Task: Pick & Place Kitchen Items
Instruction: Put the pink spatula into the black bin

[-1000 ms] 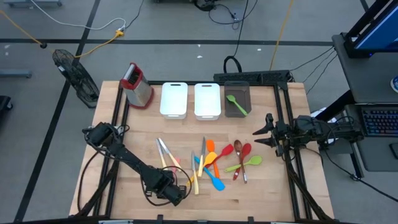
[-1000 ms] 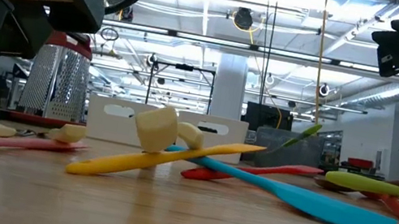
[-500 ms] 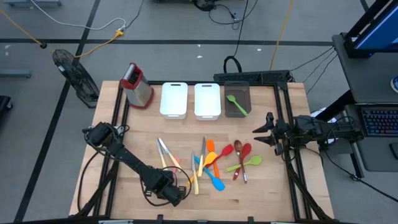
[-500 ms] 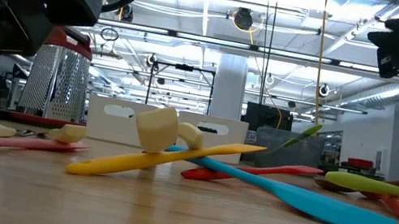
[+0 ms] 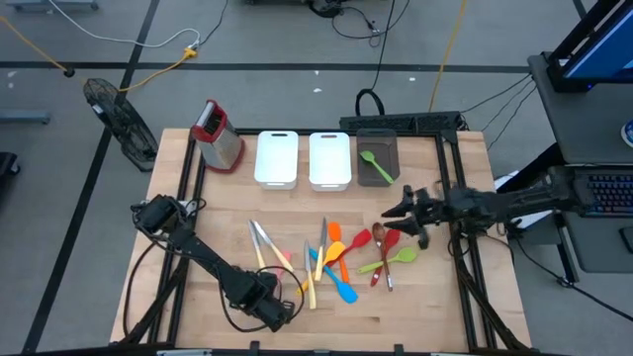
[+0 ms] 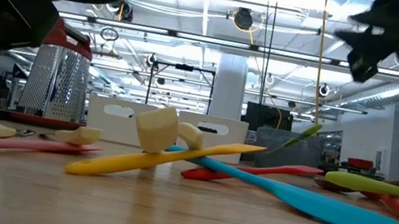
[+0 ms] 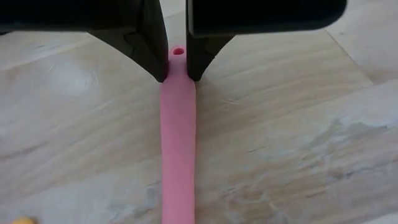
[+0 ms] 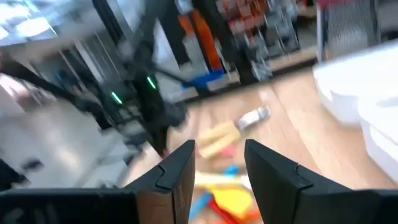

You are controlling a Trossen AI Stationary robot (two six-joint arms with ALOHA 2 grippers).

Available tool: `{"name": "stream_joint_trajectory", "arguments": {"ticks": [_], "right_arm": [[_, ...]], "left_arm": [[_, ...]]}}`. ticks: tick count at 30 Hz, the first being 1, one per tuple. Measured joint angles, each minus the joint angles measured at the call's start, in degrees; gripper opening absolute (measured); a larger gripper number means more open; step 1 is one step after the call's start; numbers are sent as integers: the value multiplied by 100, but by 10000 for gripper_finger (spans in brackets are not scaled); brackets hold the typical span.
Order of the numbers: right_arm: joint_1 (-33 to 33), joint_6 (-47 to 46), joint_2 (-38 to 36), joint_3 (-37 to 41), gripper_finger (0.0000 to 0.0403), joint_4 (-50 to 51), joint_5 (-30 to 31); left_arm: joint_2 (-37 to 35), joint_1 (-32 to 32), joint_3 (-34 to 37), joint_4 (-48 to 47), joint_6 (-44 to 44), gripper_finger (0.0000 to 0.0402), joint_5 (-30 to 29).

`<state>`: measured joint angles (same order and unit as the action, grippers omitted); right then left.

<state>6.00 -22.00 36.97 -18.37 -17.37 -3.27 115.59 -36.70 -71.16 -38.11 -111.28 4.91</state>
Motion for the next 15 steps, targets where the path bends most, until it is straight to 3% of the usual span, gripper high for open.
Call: {"name": "stream_joint_trajectory", "arguments": {"ticks": [6, 10, 15], "right_arm": [[-8, 19, 1162, -43, 132, -613, -167], [-6, 196, 1807, -556, 132, -537, -444], [-18, 1281, 2737, -1781, 132, 793, -532]], "left_arm": [[-2, 3, -2, 0, 504, 18, -21], [-2, 66, -4, 1, 754, 17, -18], [-2, 126, -4, 2, 832, 17, -48]]}}
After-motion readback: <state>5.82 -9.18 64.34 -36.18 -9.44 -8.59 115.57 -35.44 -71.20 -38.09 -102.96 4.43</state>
